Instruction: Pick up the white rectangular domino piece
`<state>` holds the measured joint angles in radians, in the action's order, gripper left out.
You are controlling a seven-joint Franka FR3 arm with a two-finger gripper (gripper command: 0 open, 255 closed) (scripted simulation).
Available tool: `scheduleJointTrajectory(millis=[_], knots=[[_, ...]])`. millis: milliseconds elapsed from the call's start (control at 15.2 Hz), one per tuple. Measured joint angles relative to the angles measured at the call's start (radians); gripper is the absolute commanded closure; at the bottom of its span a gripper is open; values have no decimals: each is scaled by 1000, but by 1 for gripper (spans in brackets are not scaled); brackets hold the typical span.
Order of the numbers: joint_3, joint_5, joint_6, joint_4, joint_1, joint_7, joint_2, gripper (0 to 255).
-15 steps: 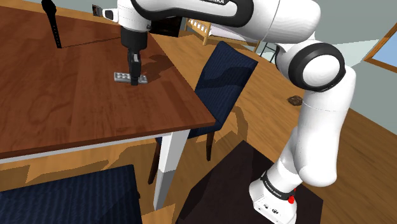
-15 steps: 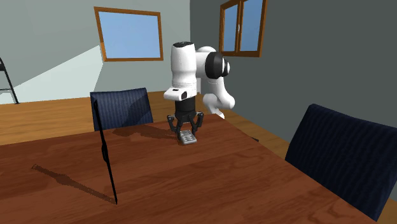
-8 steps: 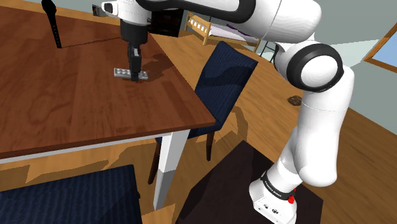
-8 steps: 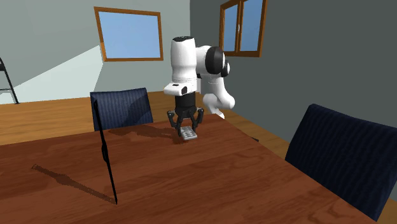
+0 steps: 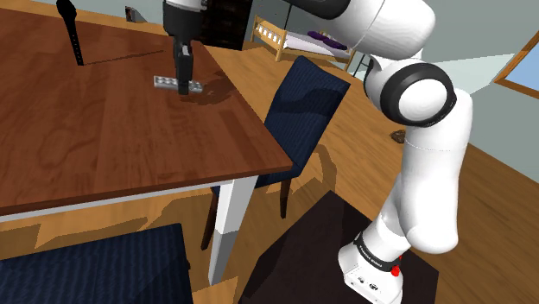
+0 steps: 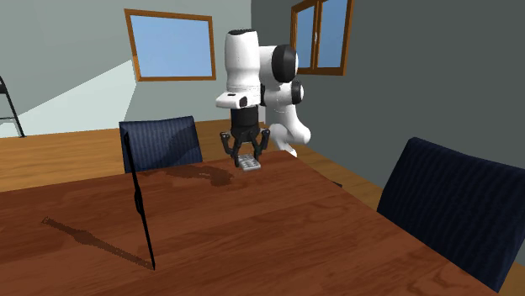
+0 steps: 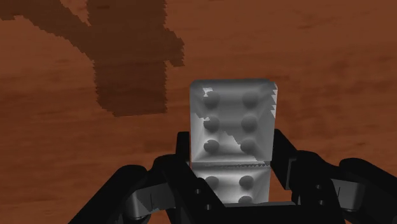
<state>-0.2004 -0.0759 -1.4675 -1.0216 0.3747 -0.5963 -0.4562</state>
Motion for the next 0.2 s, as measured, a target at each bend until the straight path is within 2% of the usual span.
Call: scheduleJointTrajectory(millis=[198], knots=[[0, -6, 57, 87, 9, 1, -30, 255]])
